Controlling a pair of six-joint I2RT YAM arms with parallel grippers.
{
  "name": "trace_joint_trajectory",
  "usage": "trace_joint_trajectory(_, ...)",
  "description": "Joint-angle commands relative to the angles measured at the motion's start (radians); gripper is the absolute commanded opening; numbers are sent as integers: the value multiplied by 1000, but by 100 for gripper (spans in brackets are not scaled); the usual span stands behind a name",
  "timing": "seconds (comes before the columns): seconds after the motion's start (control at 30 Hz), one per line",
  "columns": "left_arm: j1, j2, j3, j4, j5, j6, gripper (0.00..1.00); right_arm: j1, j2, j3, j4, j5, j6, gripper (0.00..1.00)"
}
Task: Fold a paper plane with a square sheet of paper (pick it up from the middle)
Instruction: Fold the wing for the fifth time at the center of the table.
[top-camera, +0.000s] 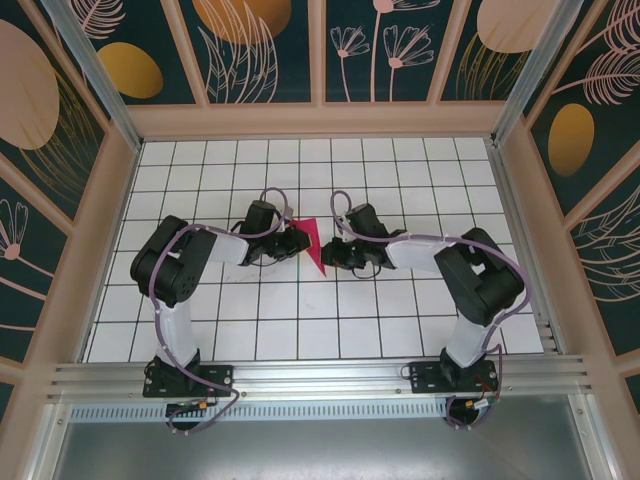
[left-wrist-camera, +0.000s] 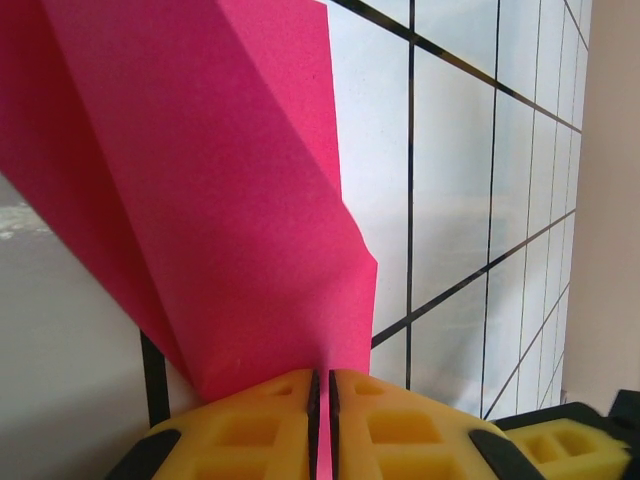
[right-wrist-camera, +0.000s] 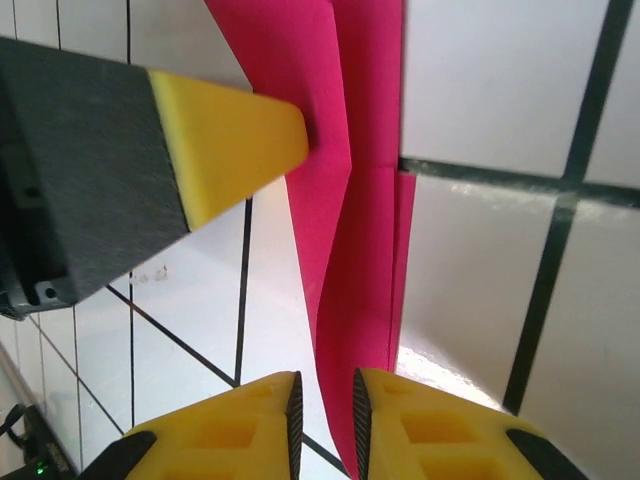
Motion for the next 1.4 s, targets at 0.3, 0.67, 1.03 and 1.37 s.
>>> trace_joint_trajectory(0.3, -3, 88, 5, -107, -127, 50, 16, 55, 90, 104, -13, -7, -30, 11)
trace_joint_trajectory(0.67, -3, 90, 19, -126, -140, 46, 17, 65, 129, 124, -106, 95, -50, 10)
trace_joint_trajectory(1.03, -3, 86, 33, -142, -141, 56, 18, 65, 145, 138, -134, 125, -53, 9)
trace_joint_trajectory(1.37, -3, -31, 31, -6, -41, 71, 26, 64, 143, 97, -94, 90, -22, 7)
